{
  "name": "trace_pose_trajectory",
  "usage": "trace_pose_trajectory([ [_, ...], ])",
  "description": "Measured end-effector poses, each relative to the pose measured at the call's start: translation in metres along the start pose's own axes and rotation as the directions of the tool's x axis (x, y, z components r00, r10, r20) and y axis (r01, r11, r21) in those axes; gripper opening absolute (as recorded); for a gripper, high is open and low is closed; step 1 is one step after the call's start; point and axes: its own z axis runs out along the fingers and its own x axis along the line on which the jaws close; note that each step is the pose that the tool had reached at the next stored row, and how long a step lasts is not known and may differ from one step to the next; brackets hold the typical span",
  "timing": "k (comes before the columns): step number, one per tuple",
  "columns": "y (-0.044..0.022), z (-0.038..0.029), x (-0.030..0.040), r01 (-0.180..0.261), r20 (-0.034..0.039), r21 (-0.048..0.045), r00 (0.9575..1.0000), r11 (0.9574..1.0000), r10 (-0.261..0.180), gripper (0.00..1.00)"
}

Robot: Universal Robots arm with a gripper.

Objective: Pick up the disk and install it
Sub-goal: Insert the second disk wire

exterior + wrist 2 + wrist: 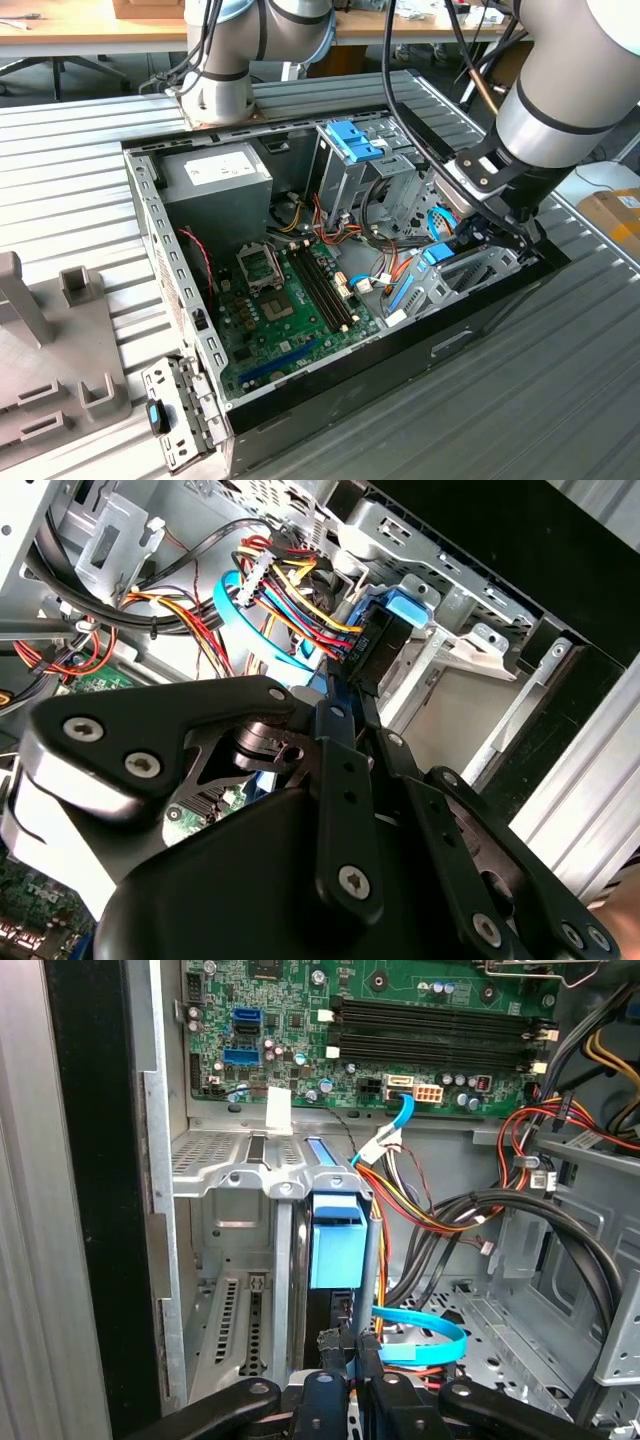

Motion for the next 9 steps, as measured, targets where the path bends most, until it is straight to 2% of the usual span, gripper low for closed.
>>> trace_pose_trajectory([
  [9, 0.0004, 0.0015, 0.0002, 0.000, 0.0000, 0.0000, 1.0000, 1.0000, 0.000, 0.16],
])
